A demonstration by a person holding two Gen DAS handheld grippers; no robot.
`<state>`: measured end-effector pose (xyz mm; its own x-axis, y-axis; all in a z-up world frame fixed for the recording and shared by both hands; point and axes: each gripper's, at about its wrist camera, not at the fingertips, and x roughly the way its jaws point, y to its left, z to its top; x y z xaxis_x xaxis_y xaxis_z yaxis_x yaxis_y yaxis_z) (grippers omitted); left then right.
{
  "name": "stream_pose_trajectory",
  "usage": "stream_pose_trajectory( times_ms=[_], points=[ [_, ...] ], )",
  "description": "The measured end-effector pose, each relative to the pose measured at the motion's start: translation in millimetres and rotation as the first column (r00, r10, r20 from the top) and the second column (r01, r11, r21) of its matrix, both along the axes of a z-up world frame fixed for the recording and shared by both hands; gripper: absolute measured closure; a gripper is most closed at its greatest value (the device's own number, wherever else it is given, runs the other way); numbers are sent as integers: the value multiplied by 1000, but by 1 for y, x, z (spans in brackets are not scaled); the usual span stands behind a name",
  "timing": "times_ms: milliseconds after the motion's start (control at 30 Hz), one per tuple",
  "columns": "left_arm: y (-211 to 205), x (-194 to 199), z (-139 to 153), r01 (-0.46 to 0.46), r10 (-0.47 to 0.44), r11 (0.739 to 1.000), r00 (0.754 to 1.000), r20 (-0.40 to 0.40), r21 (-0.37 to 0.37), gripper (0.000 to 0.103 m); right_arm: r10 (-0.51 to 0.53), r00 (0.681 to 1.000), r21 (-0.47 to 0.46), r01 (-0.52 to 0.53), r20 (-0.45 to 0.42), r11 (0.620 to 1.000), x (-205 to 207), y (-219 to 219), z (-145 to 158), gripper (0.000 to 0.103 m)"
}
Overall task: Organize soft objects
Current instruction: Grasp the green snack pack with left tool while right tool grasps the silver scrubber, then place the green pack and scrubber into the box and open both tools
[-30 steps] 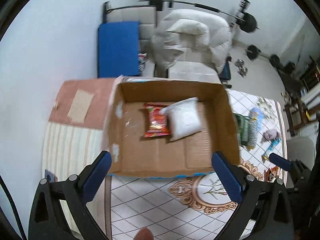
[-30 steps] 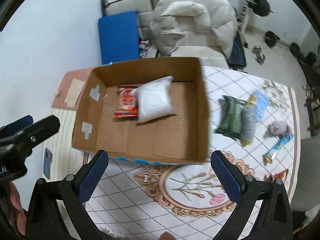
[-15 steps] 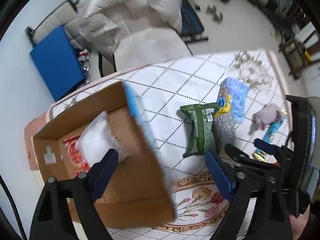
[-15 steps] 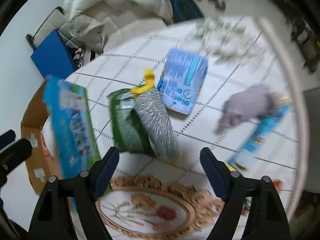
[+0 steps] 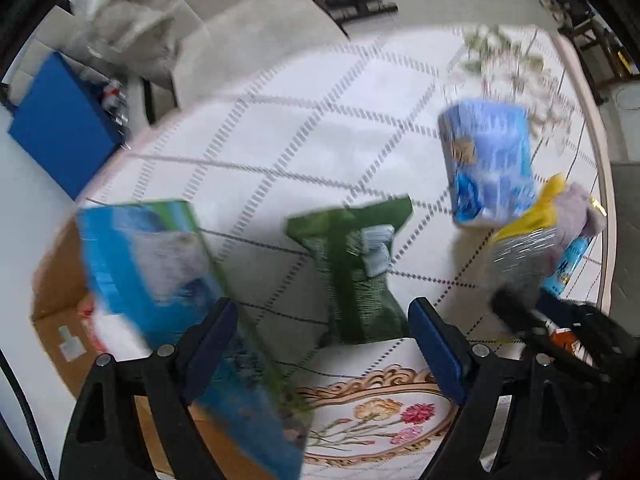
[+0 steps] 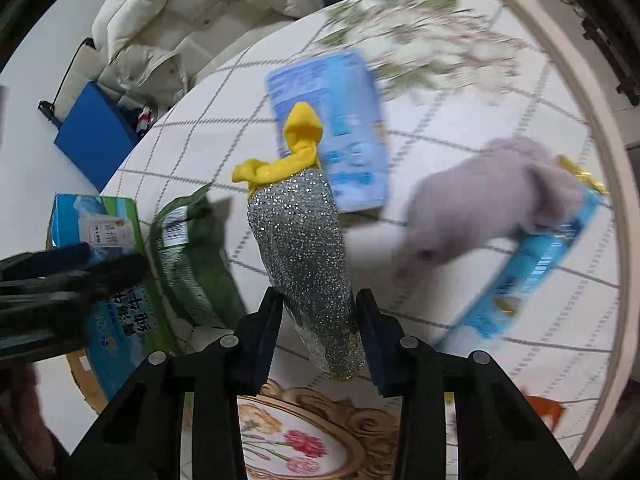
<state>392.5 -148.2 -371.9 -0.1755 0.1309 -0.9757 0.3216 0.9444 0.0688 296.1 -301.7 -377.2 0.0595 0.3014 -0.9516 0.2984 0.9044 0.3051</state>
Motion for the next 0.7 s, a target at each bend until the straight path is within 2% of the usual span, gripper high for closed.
stream_pose_trajectory(
  times_ms=[100,300,333,367,433,533,633,700],
  points=[
    [-5,-3,-24,-21,21,1000,998,-59,1,16,-9,1000,-10,9,-2,1000,3,-14,5,63],
    [-14,-6,-55,-35,35,999,993,-114,5,17,-14,1000,-19,14,-9,1000,3,-28,8,65],
    [-14,-6,-59,-43,43,999,992,-121,2,25,-13,1000,-21,13,-12,1000,2,-29,8,65],
    [-13,-8,-63,-51,51,999,990,-129,2,64,-12,1000,-23,12,-15,1000,1,-27,9,65],
    [-9,-12,-62,-76,75,997,988,-136,-2,70,-4,1000,-29,3,-15,1000,1,-26,13,65],
    [-1,-22,-31,-81,78,995,995,-69,-53,71,14,1000,-34,-14,2,999,-8,-29,33,66],
    [23,-38,26,-112,116,983,993,20,-149,71,53,998,-33,-52,40,998,-13,-20,67,66],
    [50,-53,68,-115,134,976,987,92,-185,71,93,993,-39,-90,79,995,-16,-4,95,66]
  ],
)
